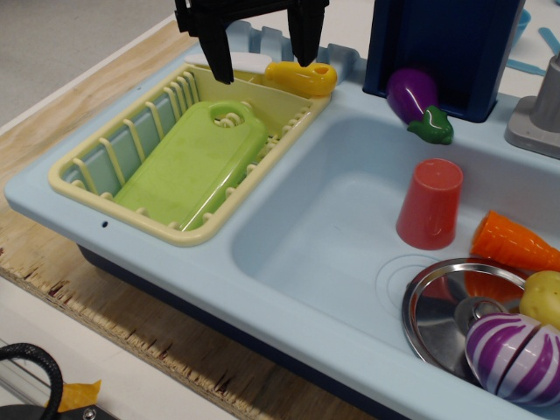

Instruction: Put knife on cutting board

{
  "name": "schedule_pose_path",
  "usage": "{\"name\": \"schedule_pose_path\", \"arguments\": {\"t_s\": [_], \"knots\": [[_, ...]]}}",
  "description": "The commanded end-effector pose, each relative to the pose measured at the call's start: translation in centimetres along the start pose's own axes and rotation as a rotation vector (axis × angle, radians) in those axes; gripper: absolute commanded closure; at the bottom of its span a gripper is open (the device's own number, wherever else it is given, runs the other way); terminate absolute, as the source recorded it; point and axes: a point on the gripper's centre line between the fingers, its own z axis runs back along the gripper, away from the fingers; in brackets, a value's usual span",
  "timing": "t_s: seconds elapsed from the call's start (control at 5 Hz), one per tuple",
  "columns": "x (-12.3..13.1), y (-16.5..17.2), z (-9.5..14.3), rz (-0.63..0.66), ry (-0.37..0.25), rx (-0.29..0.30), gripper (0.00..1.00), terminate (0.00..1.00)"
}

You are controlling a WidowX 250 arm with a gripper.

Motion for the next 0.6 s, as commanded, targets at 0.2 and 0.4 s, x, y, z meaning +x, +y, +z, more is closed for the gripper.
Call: {"name": "schedule_pose_path", "arguments": {"t_s": [0.2,0.4], "knots": [[-0.7,-0.3,0.1,0.173,-0.108,-0.027,0.00,0.00],[-0.5,-1.7,0.8,0.251,-0.191,-0.033,0.00,0.00]]}}
